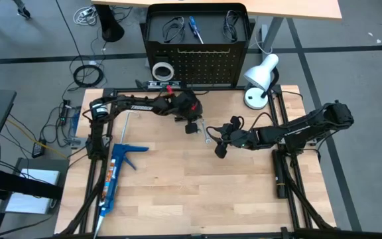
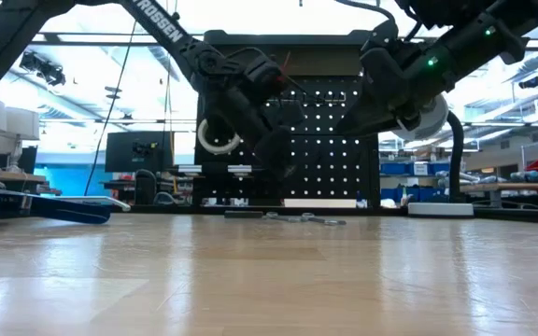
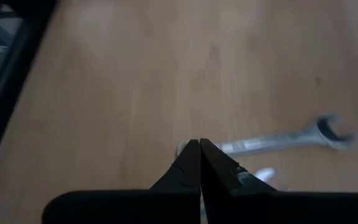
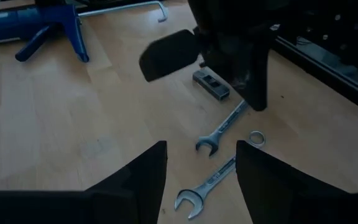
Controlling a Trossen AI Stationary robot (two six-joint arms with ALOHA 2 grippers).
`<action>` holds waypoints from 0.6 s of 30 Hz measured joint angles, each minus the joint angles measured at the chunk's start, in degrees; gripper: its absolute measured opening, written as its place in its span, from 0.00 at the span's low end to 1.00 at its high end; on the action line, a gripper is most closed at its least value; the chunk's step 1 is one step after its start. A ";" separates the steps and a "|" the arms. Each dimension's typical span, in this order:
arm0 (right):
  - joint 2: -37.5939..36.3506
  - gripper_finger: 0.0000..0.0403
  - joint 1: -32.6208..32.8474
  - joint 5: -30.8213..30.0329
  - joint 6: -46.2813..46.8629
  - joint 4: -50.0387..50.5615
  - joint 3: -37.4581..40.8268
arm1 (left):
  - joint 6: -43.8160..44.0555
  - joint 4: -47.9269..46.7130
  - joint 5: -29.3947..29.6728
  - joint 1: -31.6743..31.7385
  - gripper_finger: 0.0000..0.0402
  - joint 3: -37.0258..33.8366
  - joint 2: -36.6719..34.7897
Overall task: Hang tools onto peg board
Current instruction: Hang the right wrench on the pegboard
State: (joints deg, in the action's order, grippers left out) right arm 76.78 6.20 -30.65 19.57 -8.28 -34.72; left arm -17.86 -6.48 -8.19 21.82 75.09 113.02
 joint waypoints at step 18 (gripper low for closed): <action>-0.05 0.48 0.00 -1.45 1.28 1.10 0.00 | -1.09 -0.21 -4.80 0.48 0.00 2.03 4.83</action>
State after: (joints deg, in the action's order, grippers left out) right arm 76.73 6.20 -32.10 20.86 -7.18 -34.72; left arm -18.95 -6.70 -12.99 22.31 77.12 117.84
